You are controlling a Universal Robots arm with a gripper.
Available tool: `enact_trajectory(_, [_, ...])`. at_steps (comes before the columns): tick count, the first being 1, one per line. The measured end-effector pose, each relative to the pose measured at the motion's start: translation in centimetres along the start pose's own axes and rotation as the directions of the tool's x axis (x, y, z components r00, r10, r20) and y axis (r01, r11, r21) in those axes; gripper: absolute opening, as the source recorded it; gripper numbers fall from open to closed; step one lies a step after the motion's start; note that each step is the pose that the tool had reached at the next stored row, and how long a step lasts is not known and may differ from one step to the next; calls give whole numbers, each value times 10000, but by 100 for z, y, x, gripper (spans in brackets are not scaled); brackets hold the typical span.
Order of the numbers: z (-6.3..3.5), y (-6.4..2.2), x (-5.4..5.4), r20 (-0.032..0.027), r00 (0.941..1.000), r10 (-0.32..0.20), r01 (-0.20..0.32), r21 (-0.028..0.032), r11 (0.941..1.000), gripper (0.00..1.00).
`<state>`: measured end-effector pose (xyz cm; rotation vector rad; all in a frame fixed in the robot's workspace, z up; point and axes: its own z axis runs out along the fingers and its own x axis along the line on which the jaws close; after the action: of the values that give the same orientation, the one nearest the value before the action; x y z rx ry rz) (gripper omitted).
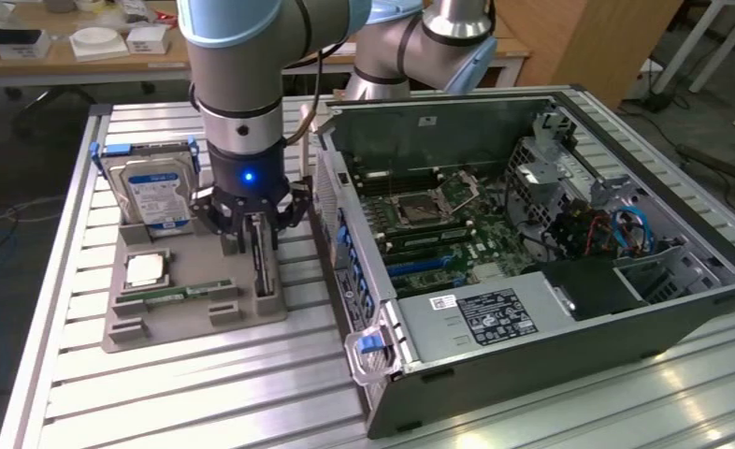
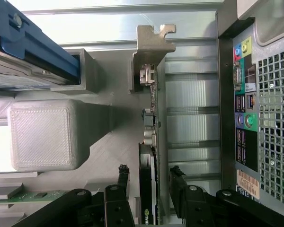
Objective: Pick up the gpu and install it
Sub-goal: 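Pick up the gpu and move the gpu toward the slot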
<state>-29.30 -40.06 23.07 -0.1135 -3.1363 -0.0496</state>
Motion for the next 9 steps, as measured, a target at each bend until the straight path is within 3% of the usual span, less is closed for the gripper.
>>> enact_trajectory(4, [0,1,0,1,10000,2,-2,1,10000,45])
enact_trajectory(7, [0,1,0,0,10000,1,-1,1,10000,27])
enact_trajectory(9, [0,1,0,-1,10000,1,-1,1,10000,27])
